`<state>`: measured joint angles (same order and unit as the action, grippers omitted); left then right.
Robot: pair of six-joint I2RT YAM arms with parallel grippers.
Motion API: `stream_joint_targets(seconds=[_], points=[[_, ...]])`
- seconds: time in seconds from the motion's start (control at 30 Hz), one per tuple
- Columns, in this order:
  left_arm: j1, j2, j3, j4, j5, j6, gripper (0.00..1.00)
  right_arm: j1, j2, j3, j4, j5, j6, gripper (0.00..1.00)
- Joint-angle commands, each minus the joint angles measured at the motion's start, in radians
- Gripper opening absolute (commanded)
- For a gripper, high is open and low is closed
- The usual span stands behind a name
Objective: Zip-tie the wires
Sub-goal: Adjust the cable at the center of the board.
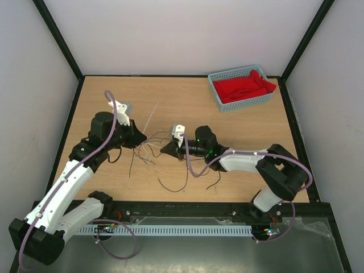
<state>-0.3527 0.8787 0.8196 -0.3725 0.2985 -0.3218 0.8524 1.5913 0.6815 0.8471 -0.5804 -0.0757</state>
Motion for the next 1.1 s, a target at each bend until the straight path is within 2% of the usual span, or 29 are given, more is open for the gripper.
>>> stream_joint_targets(seconds=[0.0,0.2,0.4,0.77,1.07], points=[[0.013,-0.005,0.017,0.019,-0.018,0.007,0.0,0.005,-0.114,-0.03,-0.079,0.069,-0.049,0.0],[0.036,-0.01,0.018,0.016,-0.007,0.013,0.0,-0.017,-0.255,-0.101,-0.17,0.151,-0.095,0.0],[0.062,-0.019,0.016,0.011,0.01,0.015,0.0,-0.08,-0.341,-0.14,-0.235,0.166,-0.107,0.0],[0.085,-0.03,0.012,0.007,0.03,0.01,0.0,-0.137,-0.421,-0.19,-0.265,0.17,-0.11,0.0],[0.107,-0.051,0.006,0.0,0.04,0.008,0.0,-0.16,-0.464,-0.217,-0.259,0.234,-0.092,0.0]])
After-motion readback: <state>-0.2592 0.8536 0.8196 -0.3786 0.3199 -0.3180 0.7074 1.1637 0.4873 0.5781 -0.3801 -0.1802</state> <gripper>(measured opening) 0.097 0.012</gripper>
